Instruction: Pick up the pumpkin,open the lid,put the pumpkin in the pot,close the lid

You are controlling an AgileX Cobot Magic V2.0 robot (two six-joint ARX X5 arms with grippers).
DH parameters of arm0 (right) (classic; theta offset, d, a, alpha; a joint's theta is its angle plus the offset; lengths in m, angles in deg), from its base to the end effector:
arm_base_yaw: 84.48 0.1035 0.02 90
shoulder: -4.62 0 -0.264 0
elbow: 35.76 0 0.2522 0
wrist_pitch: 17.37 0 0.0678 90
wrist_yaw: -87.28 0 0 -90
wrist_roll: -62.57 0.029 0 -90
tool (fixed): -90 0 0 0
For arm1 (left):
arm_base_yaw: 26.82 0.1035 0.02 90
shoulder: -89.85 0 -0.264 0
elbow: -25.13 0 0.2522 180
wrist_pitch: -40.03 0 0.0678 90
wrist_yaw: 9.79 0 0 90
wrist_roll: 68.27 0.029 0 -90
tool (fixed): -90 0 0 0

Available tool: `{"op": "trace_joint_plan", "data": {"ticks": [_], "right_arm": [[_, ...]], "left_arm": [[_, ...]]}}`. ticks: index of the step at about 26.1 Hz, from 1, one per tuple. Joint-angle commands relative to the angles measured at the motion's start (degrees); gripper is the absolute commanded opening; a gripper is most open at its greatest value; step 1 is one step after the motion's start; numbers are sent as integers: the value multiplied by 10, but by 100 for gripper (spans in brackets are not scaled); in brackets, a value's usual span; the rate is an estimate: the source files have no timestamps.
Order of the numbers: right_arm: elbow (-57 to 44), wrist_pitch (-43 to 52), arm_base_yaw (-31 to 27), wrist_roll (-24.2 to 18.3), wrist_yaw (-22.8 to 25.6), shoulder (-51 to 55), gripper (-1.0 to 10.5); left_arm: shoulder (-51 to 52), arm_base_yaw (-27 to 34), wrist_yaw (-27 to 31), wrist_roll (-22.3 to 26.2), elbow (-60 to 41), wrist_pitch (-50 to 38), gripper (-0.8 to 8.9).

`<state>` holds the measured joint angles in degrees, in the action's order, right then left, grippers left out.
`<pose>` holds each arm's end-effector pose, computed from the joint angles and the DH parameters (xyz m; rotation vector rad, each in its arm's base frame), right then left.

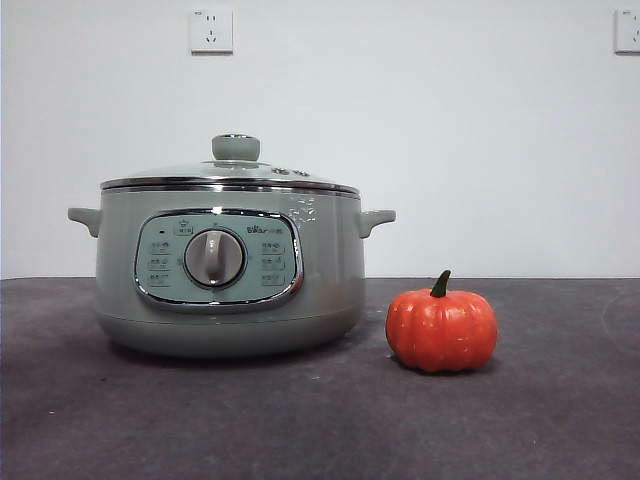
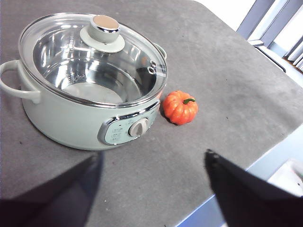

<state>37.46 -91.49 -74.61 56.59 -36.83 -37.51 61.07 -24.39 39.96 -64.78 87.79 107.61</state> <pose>0.1029 0.0344 0.3482 0.0668 0.7120 0.7679 0.0735 -0.0156 0.3213 -0.1607 0.5374 -0.6567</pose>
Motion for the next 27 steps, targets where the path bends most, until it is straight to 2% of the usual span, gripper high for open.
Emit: {"op": "trace_joint_plan", "data": {"ticks": [1,7,20,27], "right_arm": [[1,5,8,3,0,-9,649],[1,32,37,3,16,-60,648],[1,163,124,3,150,-280,649],[1,275,188,1,253,-416,662]], "left_arm": [[0,-2,-3,7,2,-2,804],[0,-2,-3,6,2,-1,804],[0,-2,-3,6,2,-1,804],[0,-2,-3,6,2,-1,804]]}}
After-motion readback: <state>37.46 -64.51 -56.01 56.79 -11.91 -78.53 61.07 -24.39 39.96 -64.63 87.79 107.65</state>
